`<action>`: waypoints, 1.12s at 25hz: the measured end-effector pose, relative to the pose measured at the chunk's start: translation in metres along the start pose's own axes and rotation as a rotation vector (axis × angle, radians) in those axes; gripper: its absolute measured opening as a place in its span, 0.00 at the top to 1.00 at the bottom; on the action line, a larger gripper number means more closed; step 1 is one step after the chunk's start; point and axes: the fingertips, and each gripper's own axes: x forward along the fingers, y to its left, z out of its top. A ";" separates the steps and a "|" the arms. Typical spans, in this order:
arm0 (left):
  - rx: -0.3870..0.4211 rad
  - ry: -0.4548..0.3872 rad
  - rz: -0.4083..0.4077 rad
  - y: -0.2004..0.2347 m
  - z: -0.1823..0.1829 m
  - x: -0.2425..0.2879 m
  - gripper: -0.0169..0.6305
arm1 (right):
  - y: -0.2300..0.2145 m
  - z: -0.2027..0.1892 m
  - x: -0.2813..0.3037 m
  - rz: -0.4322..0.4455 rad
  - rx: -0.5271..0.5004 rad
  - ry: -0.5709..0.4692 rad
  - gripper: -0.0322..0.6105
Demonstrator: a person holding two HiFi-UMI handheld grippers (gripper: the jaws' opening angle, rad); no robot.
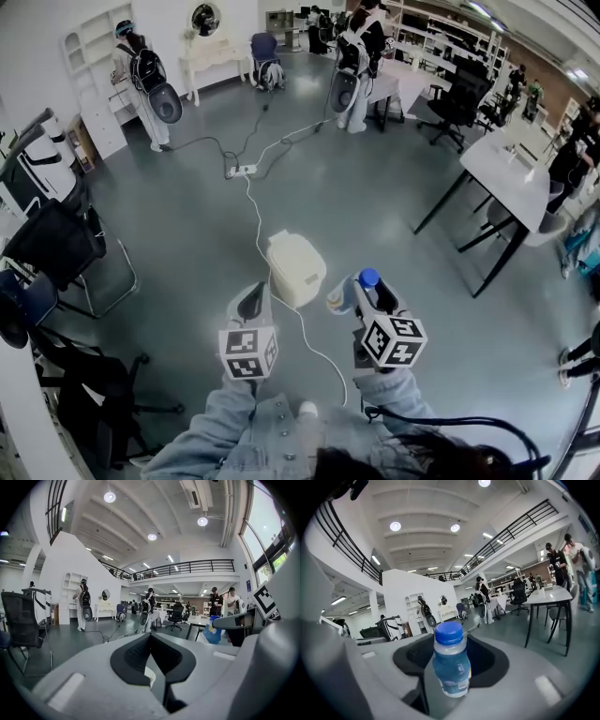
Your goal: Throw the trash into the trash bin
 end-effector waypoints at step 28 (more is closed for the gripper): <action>-0.014 0.074 -0.022 -0.043 -0.012 0.168 0.96 | -0.130 0.032 0.104 -0.003 -0.006 0.035 0.60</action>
